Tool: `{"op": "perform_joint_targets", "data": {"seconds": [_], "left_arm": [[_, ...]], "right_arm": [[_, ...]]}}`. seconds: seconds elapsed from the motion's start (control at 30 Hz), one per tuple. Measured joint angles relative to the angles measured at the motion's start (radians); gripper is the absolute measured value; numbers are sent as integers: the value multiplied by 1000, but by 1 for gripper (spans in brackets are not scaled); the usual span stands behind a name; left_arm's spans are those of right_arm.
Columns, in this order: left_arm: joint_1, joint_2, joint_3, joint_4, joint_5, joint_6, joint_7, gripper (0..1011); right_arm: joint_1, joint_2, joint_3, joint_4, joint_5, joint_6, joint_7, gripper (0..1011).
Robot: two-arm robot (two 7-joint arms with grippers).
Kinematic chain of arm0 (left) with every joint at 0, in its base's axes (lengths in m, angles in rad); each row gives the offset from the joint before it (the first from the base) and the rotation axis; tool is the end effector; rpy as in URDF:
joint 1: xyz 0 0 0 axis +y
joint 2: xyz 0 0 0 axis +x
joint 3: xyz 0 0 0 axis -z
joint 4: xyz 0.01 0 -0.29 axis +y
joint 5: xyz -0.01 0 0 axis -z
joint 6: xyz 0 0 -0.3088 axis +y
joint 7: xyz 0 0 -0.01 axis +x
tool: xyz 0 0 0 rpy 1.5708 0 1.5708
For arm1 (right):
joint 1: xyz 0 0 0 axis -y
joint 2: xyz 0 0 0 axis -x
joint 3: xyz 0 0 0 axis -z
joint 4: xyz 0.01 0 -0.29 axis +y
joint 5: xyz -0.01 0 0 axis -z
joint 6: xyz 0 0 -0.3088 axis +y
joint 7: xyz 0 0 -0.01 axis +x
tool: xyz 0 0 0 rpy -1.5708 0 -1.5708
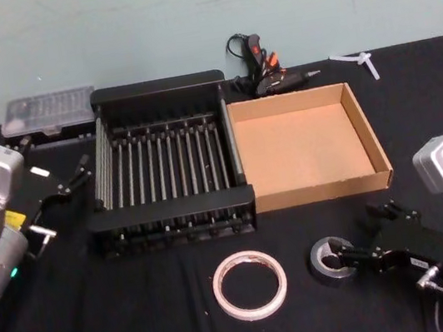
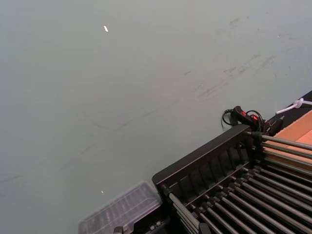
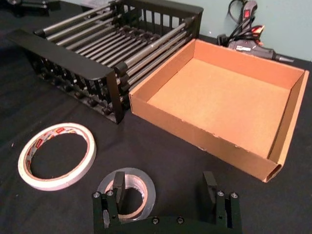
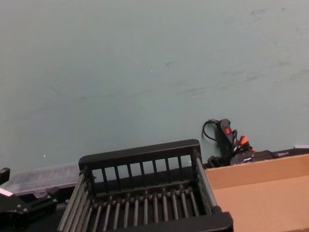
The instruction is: Pick up the white tape and place it into the black box , Pick up the silver tape and place it into the brown box.
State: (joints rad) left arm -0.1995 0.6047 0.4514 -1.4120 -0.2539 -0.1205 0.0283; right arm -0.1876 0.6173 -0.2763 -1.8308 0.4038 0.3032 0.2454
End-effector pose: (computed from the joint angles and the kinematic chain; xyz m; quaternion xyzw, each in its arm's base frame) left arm 0.3581 0.0827 -0.3023 0.1415 -0.1325 0.5799 0.7913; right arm 0.2599 -0.0553 -0.2846 -0.1959 0.0929 -0.4515 0.8655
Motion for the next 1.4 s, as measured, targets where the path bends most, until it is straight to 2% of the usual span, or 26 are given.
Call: {"op": "perform_joint_targets", "data": {"seconds": [0.57,1.17,1.4], "left_arm": [[0,0,0,0,0,0,0,1001],[0,0,0,0,0,0,0,1001],[0,0,0,0,0,0,0,1001]], "right_arm": [[12,-25,-3,9,-52,61,19,1000],[24,-68,6,37,-98,81,39,1002],[25,-72,7,38,-103,83,41,1002]]}}
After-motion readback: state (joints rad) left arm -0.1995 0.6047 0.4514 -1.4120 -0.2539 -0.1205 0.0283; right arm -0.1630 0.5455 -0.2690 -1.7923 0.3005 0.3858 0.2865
